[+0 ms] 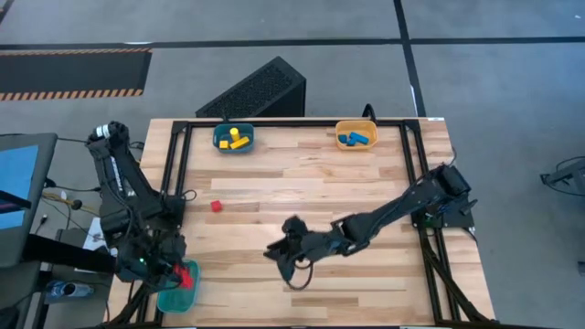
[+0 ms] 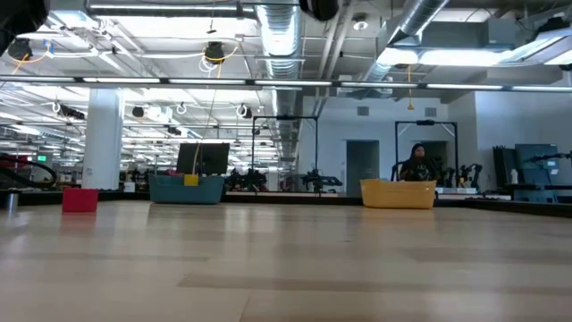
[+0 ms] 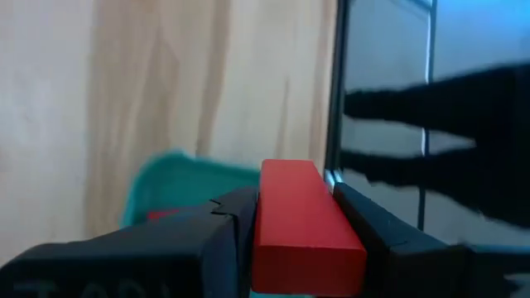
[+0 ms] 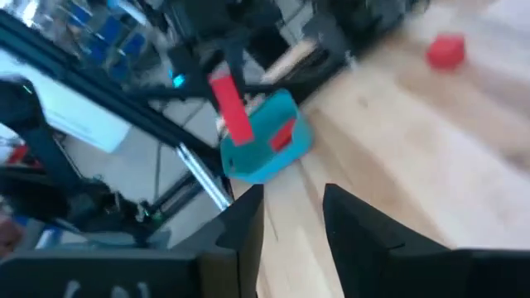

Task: Sort & place blocks by color
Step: Put the red block into the blue bin

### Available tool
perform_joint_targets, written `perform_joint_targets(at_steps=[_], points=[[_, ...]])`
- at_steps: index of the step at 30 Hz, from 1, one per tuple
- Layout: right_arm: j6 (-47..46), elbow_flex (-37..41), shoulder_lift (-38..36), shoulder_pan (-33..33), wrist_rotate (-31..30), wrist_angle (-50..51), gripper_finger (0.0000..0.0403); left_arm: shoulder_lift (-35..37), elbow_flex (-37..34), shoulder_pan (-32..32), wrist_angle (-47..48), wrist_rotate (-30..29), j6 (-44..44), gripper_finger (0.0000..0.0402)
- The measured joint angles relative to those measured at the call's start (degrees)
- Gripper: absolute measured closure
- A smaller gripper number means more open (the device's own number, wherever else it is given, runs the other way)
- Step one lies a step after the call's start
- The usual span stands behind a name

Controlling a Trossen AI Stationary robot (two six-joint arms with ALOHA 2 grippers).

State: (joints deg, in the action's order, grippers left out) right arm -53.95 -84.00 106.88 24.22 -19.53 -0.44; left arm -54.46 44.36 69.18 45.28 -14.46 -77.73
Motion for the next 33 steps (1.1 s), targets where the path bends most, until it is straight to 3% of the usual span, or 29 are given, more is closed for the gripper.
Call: perform_joint_targets(at_steps=[7, 15, 22, 27, 33], points=[[-3.5, -0.7, 7.9, 3.1, -3.9, -14.6, 0.0282, -0.6, 0.0, 3.4, -1.7, 0.2, 0.7, 0.0301], [-3.2, -4.7, 10.6, 5.1, -7.4, -10.5, 0.0291, -6.7, -0.7, 3.6, -3.4, 2.5, 2.7, 0.0293], [0.7, -4.8, 9.9, 4.4, -7.5, -8.9, 0.0292, -11.2, -0.7, 3.6, -6.4, 8.3, 3.0, 0.028], [1.5, -4.8, 10.3, 4.1, -7.3, -9.2, 0.0292, -11.4, -0.7, 3.6, -5.6, 8.9, 0.2, 0.0277], [1.5, -4.8, 10.5, 3.8, -6.2, -9.5, 0.0279, -11.1, -0.7, 3.6, -4.5, 8.1, -0.6, 0.0238]])
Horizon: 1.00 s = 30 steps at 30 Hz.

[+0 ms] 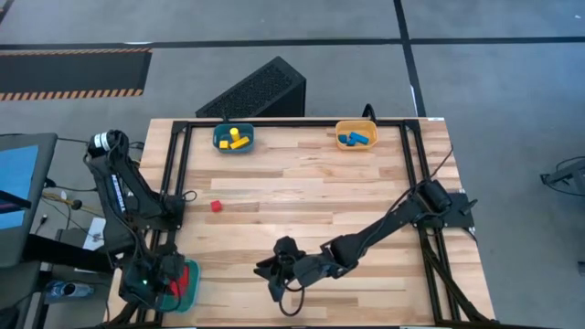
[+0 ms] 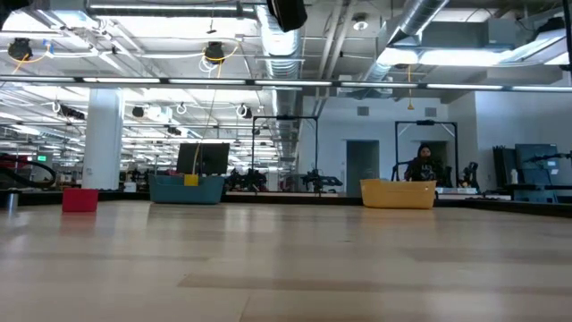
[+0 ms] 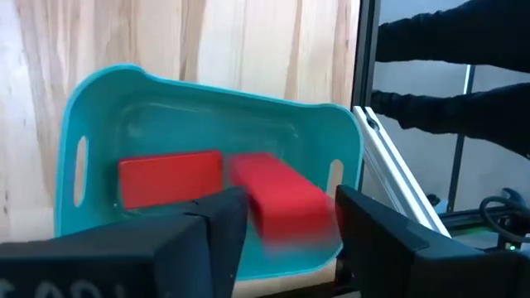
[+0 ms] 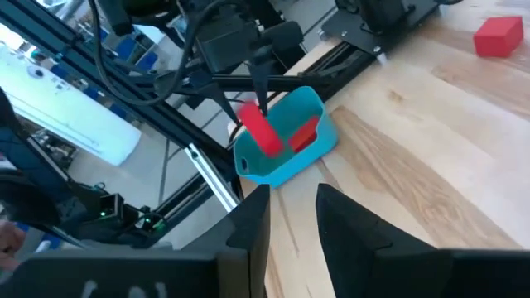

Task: Sort & place blocks by color
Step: Put the red block into the blue bin

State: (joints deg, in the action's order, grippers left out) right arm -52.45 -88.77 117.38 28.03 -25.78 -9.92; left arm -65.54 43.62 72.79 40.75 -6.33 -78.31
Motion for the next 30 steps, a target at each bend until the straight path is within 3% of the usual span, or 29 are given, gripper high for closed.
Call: perform_joint_targets(at_steps=[7, 12, 17, 22, 30], points=[[-2.0, 0.0, 0.0, -1.4, -0.2, 1.8, 0.026, 0.1, 0.0, 0.0, 4.8, -0.7, -3.4, 0.021], [-1.8, -0.4, 2.9, -6.5, 7.9, 3.2, 0.0243, 1.1, 0.0, -2.7, 10.6, -0.7, -4.1, 0.0229], [-3.5, -6.8, 6.6, -10.0, 9.6, 7.4, 0.0228, 4.0, 0.0, -3.4, 10.8, -5.5, -5.7, 0.0256], [2.8, -12.2, 11.2, -14.4, 11.3, 15.2, 0.0228, 9.0, 0.0, -8.5, 16.1, -12.5, -5.9, 0.0276], [19.0, -20.2, 16.8, -17.0, 15.2, 16.0, 0.0226, 17.0, 0.0, -15.5, 18.8, -19.0, -1.6, 0.0297]])
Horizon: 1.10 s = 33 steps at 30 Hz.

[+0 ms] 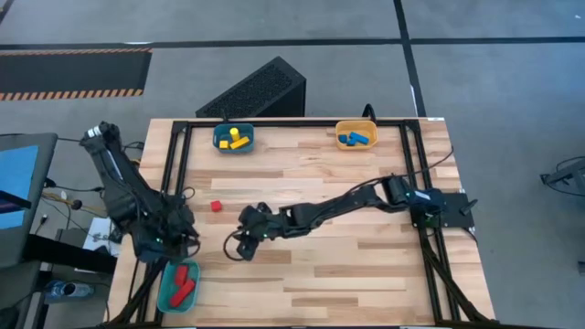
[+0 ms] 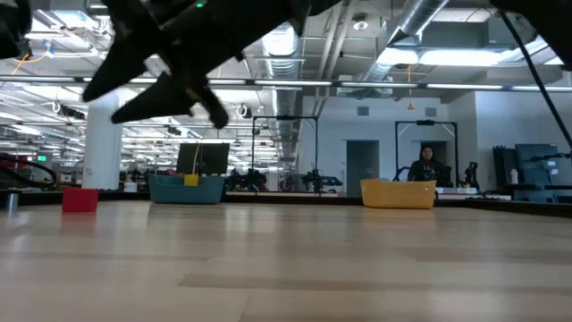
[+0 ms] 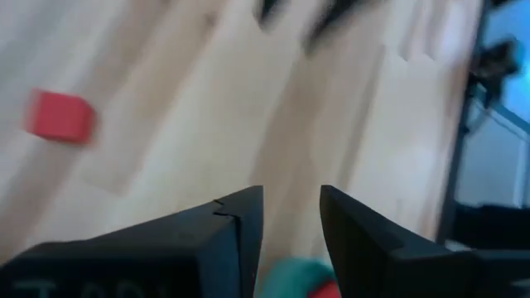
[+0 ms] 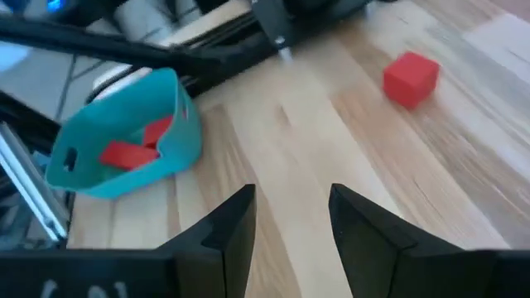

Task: Sort & place blocks by color
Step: Put the red block into the blue bin

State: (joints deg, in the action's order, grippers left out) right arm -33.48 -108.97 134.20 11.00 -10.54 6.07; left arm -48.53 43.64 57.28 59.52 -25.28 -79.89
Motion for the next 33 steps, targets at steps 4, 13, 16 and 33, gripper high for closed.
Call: perform_joint_targets(at_steps=[4, 13, 16, 33], points=[[5.9, -4.4, 3.5, -1.9, 0.8, -0.2, 0.0218, 2.2, 0.0, -3.5, 4.2, -1.4, 0.9, 0.0301], [19.3, -14.4, 10.8, -5.7, 1.7, 0.0, 0.0131, 5.2, 0.0, -9.8, 10.3, -1.1, 0.0, 0.0298], [26.3, -17.1, 13.9, -7.1, 1.7, -2.6, 0.011, 5.8, 0.0, -12.1, 13.3, -1.6, 0.0, 0.0292], [40.3, -25.4, 24.6, -13.9, 17.4, -7.2, 0.0091, 6.2, 0.0, -18.9, 19.2, -2.0, 4.4, 0.0277]])
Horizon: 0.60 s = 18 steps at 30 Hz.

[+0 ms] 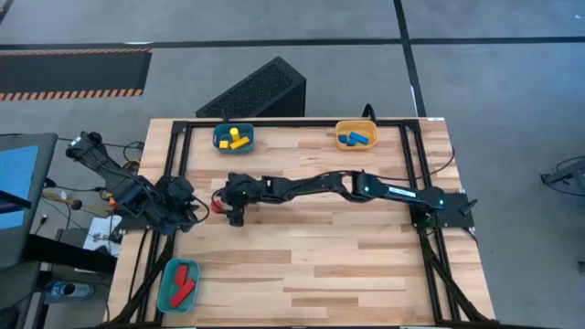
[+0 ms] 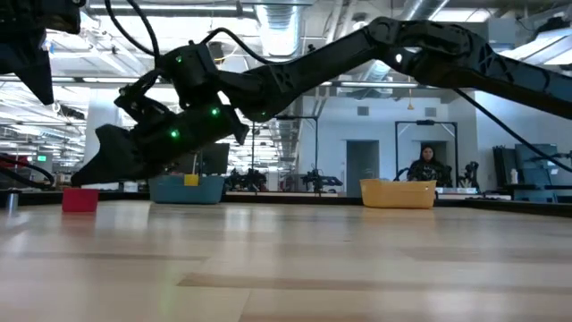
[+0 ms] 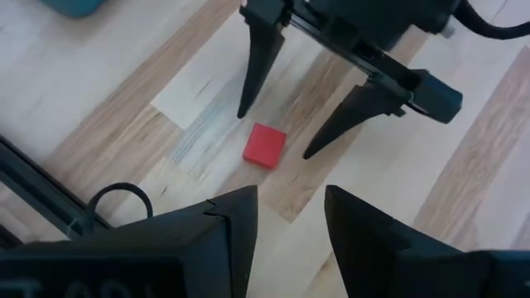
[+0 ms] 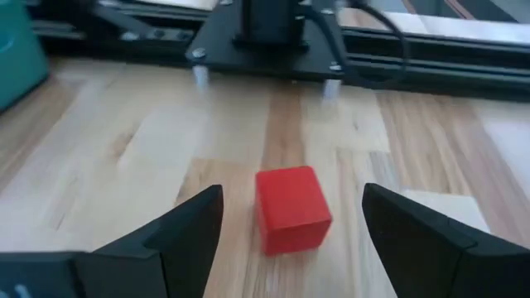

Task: Sort & place blocks by color
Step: Put the red block into the blue bin

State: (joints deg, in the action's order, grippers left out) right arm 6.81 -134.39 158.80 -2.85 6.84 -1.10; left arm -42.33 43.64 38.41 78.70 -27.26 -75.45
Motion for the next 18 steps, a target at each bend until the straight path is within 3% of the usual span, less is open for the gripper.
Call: perform_joint_targets(at_steps=[7, 18], points=[[7.7, 0.0, 0.7, -0.4, 5.1, -2.0, 0.0092, 0.0, 0.0, 0.0, -0.1, -1.3, 3.2, 0.0277], [3.2, 0.1, 3.7, -1.1, 5.1, -6.2, 0.0092, -0.1, 0.0, 0.0, -0.2, -1.5, -1.2, 0.0277]])
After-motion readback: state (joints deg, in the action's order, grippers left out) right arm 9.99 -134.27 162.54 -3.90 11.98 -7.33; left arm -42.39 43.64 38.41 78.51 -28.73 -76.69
